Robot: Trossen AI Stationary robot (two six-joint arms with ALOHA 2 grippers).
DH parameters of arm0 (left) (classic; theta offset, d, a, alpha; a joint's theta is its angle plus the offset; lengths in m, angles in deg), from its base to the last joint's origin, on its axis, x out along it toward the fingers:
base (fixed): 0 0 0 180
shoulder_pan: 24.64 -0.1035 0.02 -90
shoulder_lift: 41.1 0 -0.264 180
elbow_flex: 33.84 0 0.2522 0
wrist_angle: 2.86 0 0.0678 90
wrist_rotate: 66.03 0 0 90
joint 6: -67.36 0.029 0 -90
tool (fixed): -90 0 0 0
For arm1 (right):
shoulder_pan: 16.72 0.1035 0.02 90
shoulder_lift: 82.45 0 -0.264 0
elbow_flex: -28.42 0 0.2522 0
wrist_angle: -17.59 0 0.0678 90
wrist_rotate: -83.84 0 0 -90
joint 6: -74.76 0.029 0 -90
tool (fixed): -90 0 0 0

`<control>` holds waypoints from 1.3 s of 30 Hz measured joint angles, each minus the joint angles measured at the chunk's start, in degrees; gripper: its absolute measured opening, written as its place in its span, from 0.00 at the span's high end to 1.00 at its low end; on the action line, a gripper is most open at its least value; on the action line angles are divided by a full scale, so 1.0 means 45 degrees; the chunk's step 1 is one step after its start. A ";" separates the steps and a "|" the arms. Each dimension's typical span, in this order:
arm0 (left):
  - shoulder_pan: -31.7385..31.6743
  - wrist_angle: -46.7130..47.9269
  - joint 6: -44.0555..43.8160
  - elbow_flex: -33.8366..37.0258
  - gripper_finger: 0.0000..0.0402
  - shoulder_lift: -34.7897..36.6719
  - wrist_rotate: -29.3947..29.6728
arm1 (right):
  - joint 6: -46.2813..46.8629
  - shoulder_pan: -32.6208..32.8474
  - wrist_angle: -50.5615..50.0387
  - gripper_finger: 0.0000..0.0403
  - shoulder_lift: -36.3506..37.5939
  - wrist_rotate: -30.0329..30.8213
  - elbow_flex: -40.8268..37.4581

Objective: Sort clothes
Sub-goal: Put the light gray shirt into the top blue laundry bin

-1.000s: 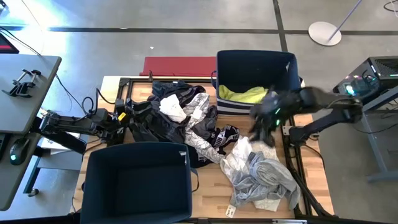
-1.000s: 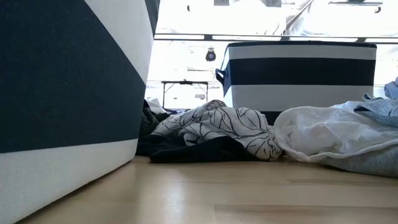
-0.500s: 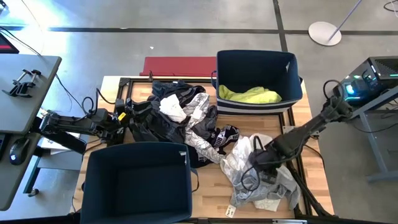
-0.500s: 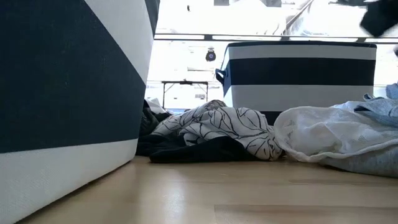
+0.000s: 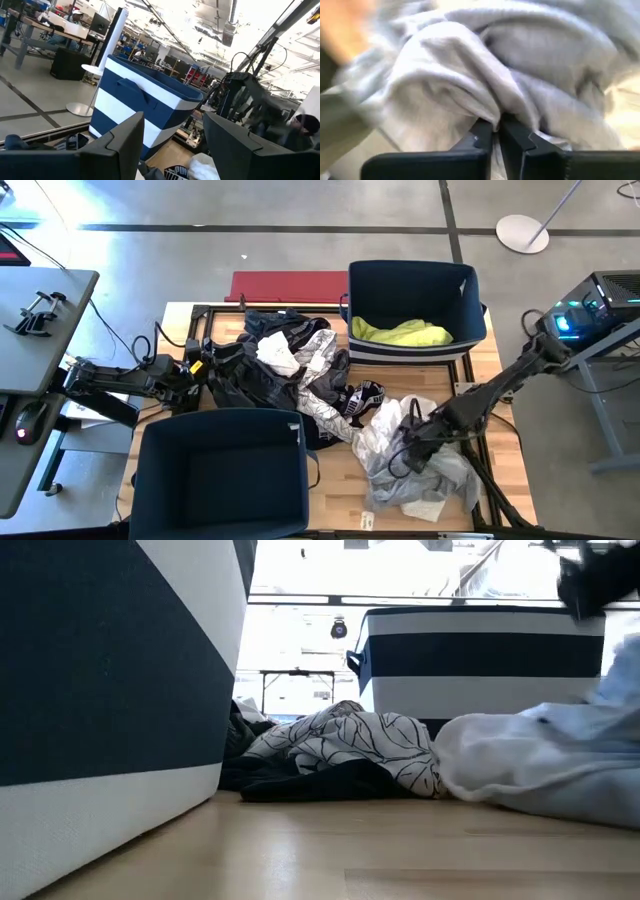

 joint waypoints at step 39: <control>0.0001 0.0014 -0.0056 0.0000 0.51 0.0000 0.0047 | -2.3305 -0.4487 0.7499 1.00 0.2035 1.8433 1.4898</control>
